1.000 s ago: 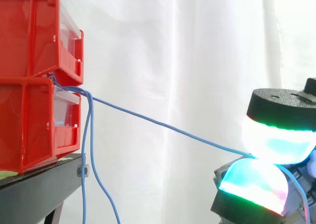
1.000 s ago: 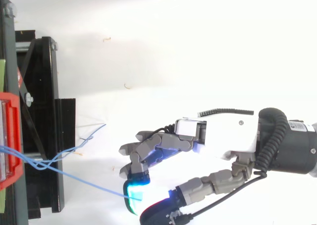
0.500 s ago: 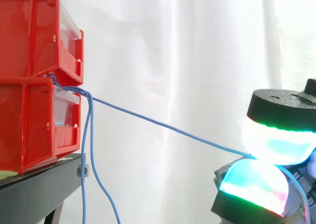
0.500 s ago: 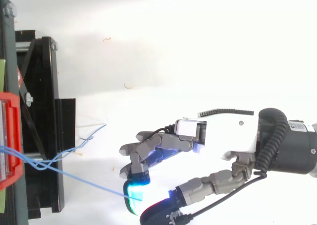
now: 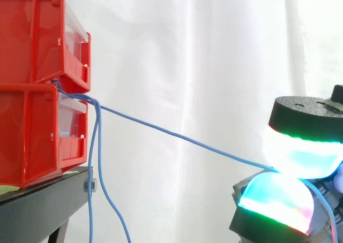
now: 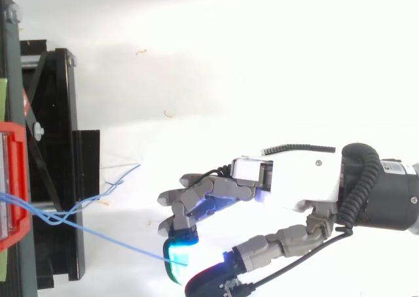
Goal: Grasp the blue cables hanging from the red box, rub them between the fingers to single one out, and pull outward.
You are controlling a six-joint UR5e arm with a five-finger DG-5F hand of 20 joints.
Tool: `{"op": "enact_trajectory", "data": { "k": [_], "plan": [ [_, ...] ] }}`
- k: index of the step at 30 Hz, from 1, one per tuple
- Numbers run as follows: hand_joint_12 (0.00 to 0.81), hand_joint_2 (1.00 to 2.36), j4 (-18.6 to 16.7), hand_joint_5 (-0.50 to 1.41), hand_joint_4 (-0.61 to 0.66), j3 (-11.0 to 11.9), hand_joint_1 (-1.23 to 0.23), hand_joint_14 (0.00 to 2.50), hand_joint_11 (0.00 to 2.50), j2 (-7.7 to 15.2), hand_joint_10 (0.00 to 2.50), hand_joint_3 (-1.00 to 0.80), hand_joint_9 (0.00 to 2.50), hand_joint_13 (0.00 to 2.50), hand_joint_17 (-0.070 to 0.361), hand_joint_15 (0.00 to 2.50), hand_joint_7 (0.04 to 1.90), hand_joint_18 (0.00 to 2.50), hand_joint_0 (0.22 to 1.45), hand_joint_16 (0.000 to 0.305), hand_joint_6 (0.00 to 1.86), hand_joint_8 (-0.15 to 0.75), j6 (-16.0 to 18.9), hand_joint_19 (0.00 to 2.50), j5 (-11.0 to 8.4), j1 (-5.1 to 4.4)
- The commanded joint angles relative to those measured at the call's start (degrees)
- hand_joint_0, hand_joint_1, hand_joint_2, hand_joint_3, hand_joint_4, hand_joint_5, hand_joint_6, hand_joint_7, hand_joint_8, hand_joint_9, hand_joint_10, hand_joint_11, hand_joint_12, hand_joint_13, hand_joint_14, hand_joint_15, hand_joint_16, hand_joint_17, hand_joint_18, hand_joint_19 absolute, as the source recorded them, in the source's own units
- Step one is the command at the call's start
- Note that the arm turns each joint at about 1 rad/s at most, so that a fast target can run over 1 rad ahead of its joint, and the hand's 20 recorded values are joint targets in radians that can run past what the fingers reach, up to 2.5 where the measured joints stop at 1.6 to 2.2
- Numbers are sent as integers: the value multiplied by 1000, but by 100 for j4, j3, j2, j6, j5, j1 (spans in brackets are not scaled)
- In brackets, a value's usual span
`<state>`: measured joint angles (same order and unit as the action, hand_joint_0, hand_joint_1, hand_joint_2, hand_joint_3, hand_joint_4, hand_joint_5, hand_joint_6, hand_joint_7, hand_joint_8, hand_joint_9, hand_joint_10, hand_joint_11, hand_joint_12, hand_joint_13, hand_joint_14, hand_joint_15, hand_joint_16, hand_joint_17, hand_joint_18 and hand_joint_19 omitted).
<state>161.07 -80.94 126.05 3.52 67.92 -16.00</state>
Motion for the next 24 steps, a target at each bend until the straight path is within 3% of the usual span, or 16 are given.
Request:
{"op": "enact_trajectory", "data": {
  "k": [1, 24],
  "plan": [
    [418, 1037, 3, -207, 29, 8, -691, 0, 59, -1, 0, -146, 515, 235, 119, 0, 1154, 0, 657, 53, 886, 368, 0, 10, 2, 0],
    [416, 1036, -6, -207, 29, 0, -692, 0, 69, -1, 0, -148, 518, 238, 119, 0, 1153, 0, 657, 53, 886, 364, 0, 29, 2, 9]
  ]
}}
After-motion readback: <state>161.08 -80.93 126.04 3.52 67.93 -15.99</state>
